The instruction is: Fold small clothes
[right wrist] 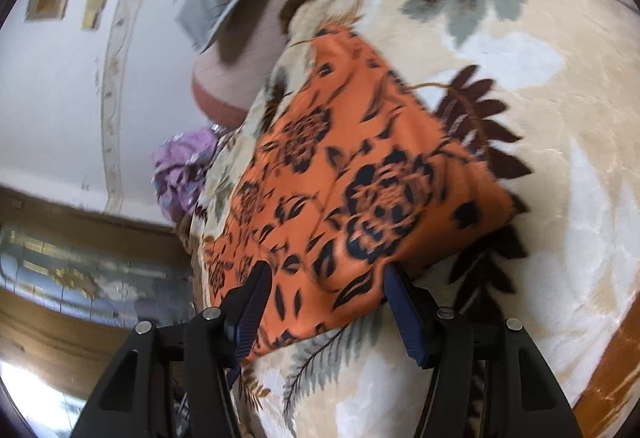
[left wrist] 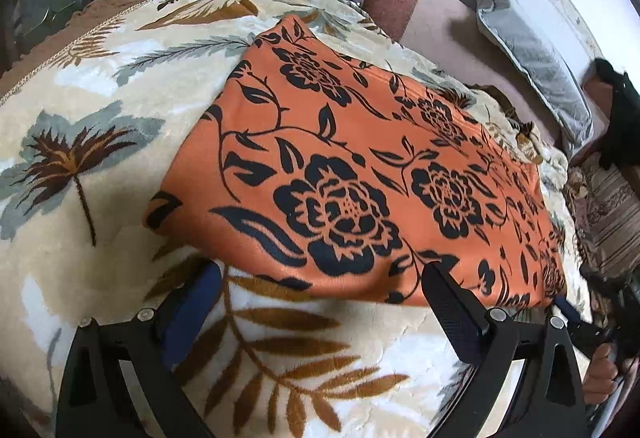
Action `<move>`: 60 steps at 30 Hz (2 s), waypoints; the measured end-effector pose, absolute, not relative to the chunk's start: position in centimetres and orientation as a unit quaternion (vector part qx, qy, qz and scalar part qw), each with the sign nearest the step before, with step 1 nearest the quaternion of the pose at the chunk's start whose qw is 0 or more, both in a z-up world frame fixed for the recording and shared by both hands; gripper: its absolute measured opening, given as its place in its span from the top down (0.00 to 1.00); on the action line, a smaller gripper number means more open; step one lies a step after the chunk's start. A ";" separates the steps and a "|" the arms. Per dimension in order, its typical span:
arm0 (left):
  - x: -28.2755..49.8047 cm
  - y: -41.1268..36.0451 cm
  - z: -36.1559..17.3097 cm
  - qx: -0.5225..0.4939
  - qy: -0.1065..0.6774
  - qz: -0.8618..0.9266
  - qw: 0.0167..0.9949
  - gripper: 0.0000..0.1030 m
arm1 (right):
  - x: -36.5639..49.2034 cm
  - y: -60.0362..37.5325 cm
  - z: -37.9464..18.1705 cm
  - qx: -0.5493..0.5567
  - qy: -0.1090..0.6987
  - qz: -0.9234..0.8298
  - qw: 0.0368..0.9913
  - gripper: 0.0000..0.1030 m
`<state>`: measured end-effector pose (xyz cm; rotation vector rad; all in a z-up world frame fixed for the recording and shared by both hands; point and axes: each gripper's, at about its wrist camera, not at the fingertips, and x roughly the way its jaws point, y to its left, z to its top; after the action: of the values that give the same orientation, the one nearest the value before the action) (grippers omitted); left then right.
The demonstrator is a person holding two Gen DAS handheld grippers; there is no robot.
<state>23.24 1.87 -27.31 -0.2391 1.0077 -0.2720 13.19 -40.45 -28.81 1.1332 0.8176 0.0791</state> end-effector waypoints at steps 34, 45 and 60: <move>21.1 -2.7 -27.3 0.031 0.456 -0.108 0.883 0.02 | 16.5 -36.7 -28.2 0.349 0.430 0.004 0.833 0.58; 20.3 -2.3 -26.8 0.049 0.439 -0.103 0.891 0.02 | 14.4 -38.1 -29.1 0.451 0.438 0.059 0.775 0.44; 24.8 0.1 -27.6 -0.146 0.491 -0.159 0.844 0.02 | 15.2 -41.0 -32.9 0.571 0.391 0.011 0.722 0.39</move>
<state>24.77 0.06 -27.61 -0.3074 1.0376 -0.3356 15.17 -41.04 -32.94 1.2611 0.8642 0.0240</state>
